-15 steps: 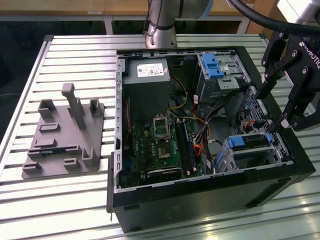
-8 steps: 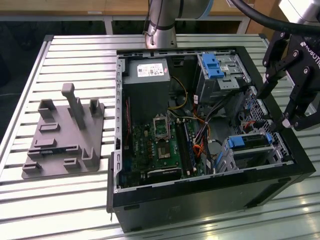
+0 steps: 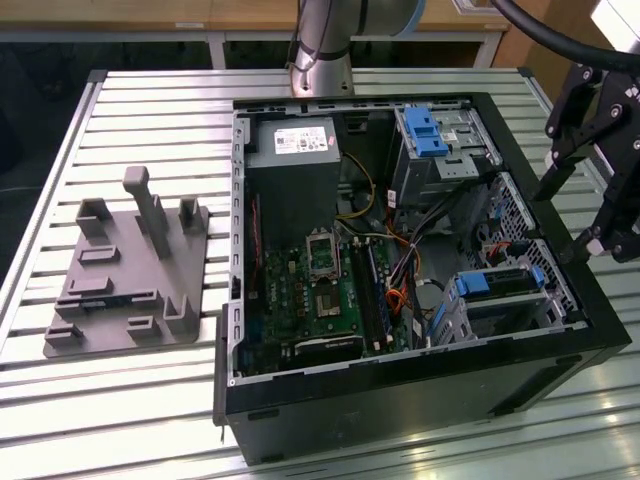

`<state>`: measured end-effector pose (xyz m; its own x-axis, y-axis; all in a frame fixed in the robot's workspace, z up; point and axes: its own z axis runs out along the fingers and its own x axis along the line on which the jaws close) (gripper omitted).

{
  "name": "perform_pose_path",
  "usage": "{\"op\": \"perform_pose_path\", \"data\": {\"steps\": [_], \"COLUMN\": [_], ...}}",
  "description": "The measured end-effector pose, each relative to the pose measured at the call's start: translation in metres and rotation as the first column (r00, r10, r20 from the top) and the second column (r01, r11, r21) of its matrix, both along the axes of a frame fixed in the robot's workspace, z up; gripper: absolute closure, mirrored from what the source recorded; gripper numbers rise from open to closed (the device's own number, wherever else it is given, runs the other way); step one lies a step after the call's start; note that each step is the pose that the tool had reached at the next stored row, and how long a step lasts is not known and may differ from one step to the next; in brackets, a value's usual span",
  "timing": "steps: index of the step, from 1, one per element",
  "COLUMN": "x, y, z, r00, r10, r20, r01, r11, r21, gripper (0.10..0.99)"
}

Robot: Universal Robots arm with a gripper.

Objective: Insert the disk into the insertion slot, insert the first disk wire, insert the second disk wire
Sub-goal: 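Insert the first disk wire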

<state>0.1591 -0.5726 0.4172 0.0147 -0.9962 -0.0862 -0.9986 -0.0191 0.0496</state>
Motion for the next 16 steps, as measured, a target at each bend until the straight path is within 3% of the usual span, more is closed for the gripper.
{"op": "perform_pose_path", "data": {"steps": [6, 8, 10, 11, 13, 16], "x": [0.0187, 0.0218, 0.0235, 0.0238, 0.024, 0.0241], "y": [0.0011, 0.0021, 0.0035, 0.0046, 0.0076, 0.0156], "z": [-0.0043, -0.0064, -0.0087, -0.0098, -0.0118, -0.0143], "r00": [1.0, 1.0, 1.0, 0.9999, 0.9999, 0.9999], "r10": [-0.001, -0.004, -0.008, -0.01, -0.012, -0.012], "r20": [-0.0046, -0.0046, -0.0046, -0.0045, -0.0044, -0.0041], "r01": [0.001, 0.004, 0.008, 0.01, 0.012, 0.012], "r11": [1.0, 0.9999, 0.9998, 0.9998, 0.9995, 0.9984], "r21": [-0.008, -0.012, -0.016, -0.019, -0.029, -0.055], "gripper": [0.486, 0.608, 0.608, 0.671, 0.671, 0.671]}}
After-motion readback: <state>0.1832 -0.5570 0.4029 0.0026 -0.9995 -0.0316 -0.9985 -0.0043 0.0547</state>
